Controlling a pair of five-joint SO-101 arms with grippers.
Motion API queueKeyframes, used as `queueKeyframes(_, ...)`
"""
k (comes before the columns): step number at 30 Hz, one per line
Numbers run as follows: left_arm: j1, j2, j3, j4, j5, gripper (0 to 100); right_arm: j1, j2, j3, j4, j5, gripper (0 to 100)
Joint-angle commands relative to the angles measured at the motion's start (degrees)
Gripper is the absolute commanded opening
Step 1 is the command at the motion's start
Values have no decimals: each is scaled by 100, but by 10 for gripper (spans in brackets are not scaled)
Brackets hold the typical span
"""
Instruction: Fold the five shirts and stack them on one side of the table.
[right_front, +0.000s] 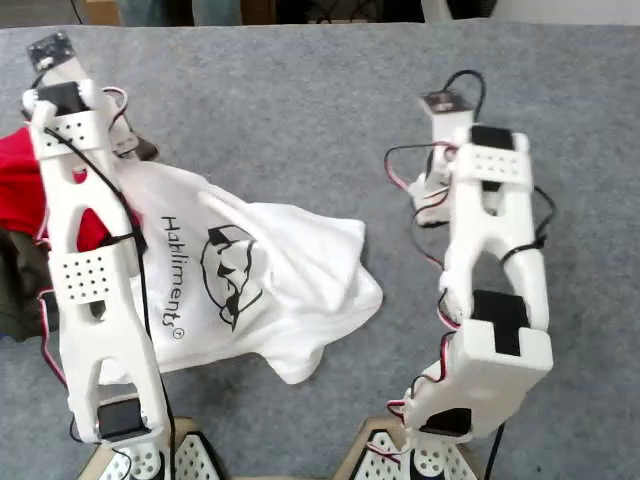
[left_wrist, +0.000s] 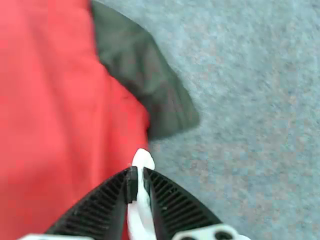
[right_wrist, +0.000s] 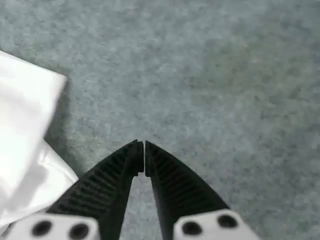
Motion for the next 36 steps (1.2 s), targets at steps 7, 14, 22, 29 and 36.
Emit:
queueKeyframes(7, -760, -158, -286, 62, -431, 29, -941, -57, 180, 923, -44, 115)
queueKeyframes(14, -919, -158, 295, 62, -519, 29, -2057, 4, 1156, -26, -44, 198)
queueKeyframes(22, -769, -158, 1349, 62, -712, 29, -2198, 541, 1640, -712, -44, 28)
queueKeyframes(29, -760, -158, 1420, 62, -721, 29, -1284, 523, 1824, -299, 26, 13)
queueKeyframes(36, -611, -141, 1622, 62, -730, 29, 255, -778, 2809, 281, 1204, 13)
